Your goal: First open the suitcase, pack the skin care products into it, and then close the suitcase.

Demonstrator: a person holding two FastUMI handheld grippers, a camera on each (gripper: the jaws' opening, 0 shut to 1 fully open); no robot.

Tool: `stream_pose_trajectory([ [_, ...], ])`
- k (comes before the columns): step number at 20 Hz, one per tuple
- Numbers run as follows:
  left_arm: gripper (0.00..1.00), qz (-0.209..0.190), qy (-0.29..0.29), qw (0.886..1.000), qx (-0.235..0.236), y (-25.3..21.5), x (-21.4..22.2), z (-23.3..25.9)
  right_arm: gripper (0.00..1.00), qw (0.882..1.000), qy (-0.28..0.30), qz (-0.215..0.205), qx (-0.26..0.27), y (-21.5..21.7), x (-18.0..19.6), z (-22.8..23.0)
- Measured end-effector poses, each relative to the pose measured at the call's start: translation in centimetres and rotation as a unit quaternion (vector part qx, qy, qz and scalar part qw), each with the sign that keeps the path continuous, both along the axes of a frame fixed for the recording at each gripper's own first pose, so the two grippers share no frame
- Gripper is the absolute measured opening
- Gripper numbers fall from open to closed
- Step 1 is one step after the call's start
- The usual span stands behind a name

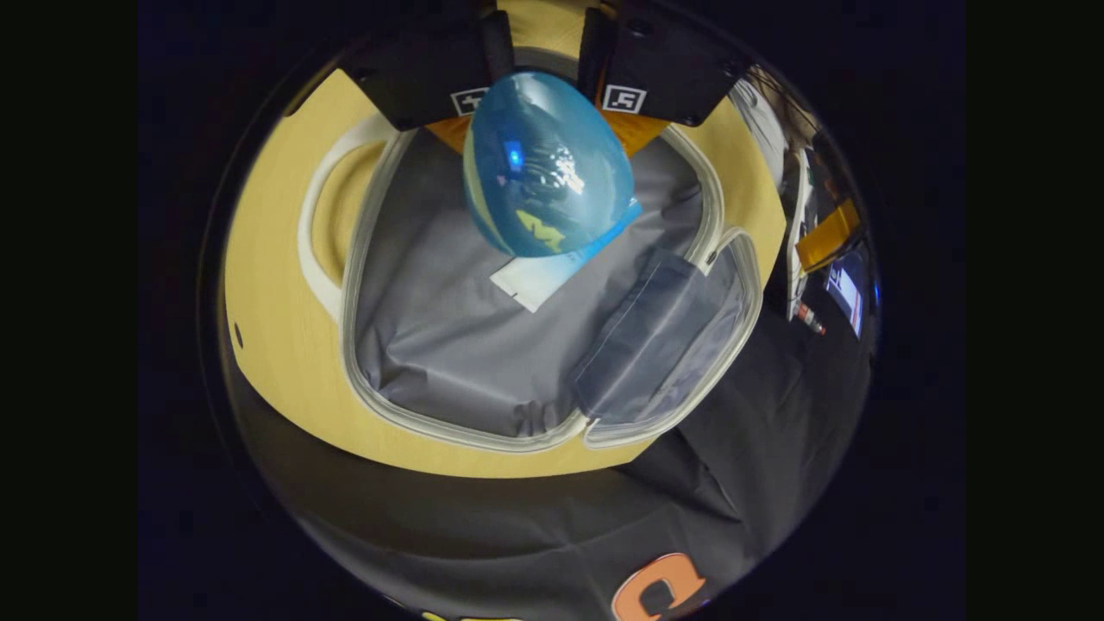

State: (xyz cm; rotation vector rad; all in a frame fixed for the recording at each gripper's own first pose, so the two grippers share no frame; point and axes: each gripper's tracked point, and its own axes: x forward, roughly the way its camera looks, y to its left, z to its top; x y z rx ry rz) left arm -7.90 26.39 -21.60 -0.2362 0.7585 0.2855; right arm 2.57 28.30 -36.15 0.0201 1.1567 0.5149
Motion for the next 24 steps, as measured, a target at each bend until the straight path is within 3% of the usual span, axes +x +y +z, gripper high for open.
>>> stream_pose_trajectory([
  [9,0.98,-0.014,-0.006,1.000,-0.015,-0.4,0.9,0.4,0.29,0.996,0.034,-0.079,-0.011,-0.4,3.7,0.0],
  [16,0.98,-0.017,-0.001,0.999,-0.029,-0.6,0.5,0.1,0.31,0.995,0.038,-0.092,-0.018,-0.3,5.0,0.3],
  [18,0.98,-0.018,-0.001,0.999,-0.029,-0.4,0.5,0.0,0.29,0.996,0.062,-0.062,-0.033,-0.9,2.9,0.3],
  [20,0.98,-0.018,-0.001,0.999,-0.030,-0.4,0.4,0.0,0.28,0.991,0.124,-0.028,-0.037,-0.6,-0.2,0.5],
  [21,0.98,-0.017,0.001,0.999,-0.032,-0.4,0.3,-0.1,0.28,0.985,0.167,-0.033,-0.030,-0.2,-1.5,0.6],
  [24,0.99,-0.018,-0.001,0.999,-0.036,-0.5,0.3,0.0,0.28,0.969,0.231,-0.085,-0.008,0.5,-0.4,0.6],
])
